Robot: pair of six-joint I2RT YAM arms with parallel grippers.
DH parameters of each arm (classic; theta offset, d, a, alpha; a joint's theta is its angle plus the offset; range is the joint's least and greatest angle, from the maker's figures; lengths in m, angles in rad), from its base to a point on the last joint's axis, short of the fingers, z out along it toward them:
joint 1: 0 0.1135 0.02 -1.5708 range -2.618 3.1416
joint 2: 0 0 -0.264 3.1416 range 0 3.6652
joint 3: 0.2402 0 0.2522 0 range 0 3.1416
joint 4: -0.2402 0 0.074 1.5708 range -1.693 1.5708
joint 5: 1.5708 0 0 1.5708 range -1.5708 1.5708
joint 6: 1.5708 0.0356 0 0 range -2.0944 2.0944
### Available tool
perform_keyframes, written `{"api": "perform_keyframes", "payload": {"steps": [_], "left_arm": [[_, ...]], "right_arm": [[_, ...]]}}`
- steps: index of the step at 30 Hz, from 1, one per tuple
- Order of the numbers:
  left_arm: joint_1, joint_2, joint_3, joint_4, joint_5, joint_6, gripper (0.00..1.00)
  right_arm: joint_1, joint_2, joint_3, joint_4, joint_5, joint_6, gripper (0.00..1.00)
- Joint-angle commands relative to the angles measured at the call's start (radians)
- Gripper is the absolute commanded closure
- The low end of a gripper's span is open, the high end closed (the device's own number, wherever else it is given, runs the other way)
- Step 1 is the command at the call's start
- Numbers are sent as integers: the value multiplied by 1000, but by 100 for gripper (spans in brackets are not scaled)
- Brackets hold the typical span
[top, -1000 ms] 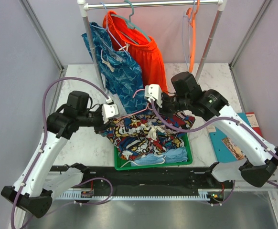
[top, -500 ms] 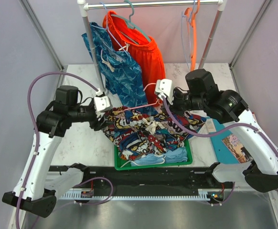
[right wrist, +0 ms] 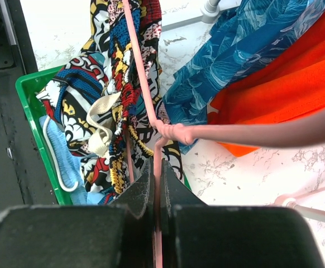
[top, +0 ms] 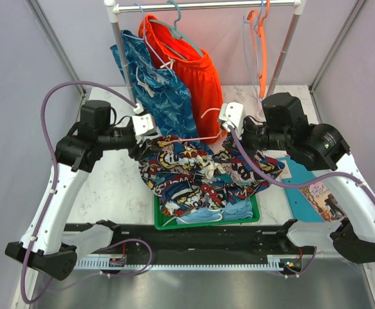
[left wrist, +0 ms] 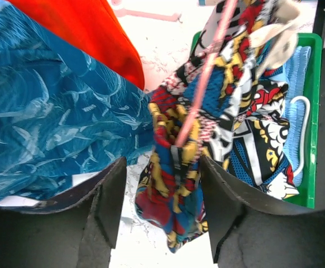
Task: Place the shorts on the hanger
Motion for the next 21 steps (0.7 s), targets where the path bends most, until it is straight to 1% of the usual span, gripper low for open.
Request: {"api": "perform_keyframes", "payload": {"steps": [1, 3, 4, 5, 6, 8, 11, 14, 16, 18, 19, 21], "left_arm": [[-29, 25, 5, 9, 8, 60, 43], [-64, 30, -9, 9, 0, 71, 52], [-92, 33, -9, 12, -12, 79, 59], [-106, 33, -7, 12, -12, 77, 67], [-119, 40, 5, 12, -10, 73, 70], [-165, 51, 34, 15, -20, 59, 73], [-201, 83, 78, 18, -38, 34, 73], [-204, 88, 80, 17, -62, 40, 73], [-204, 74, 60, 17, -107, 51, 70], [-201, 66, 46, 21, -147, 31, 58], [-189, 60, 48, 24, -174, 20, 48], [-155, 39, 54, 58, -155, -25, 41]], "right_arm": [[-2, -40, 0, 46, -44, -13, 100], [-2, -40, -5, 52, -58, -22, 100], [-2, -37, -6, 57, -64, -23, 100], [-2, -34, -8, 61, -69, -23, 100], [-2, -22, -8, 69, -73, -23, 100], [0, -10, -6, 81, -88, -20, 100], [-2, 12, 1, 118, -95, -17, 100], [-2, 24, 20, 135, -84, -17, 100], [0, 19, 26, 132, -60, -25, 100], [0, 10, 35, 130, -29, -26, 100], [-2, 10, 49, 130, 14, -22, 100], [0, 10, 61, 139, 52, 7, 100]]}}
